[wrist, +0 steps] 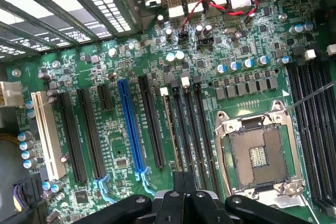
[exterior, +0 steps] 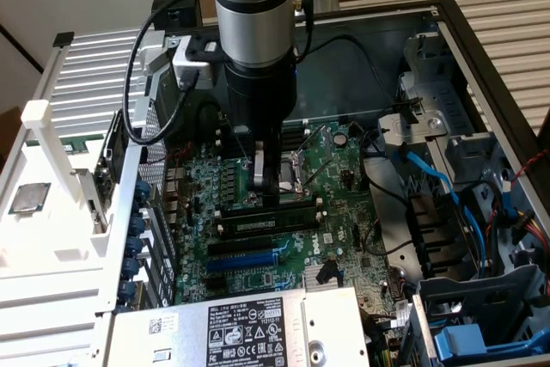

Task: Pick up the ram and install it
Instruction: 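Press down the ram until it locks into place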

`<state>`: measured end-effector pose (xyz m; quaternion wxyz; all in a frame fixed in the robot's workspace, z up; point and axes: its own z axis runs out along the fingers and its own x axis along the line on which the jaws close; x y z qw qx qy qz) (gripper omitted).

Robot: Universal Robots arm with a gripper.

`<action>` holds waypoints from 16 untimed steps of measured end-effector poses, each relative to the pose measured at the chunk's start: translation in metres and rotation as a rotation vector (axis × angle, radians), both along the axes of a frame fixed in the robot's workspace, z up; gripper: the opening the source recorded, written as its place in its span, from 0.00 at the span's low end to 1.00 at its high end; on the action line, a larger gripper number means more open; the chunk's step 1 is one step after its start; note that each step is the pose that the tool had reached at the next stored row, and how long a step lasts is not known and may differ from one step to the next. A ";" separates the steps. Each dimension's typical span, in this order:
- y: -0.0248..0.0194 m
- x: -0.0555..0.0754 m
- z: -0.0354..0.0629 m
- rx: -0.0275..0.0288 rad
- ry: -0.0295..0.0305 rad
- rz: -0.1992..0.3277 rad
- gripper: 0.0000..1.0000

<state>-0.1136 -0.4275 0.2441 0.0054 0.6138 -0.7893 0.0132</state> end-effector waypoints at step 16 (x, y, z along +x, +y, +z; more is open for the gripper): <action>0.0000 0.000 0.0000 -0.0081 -0.0003 -0.285 0.10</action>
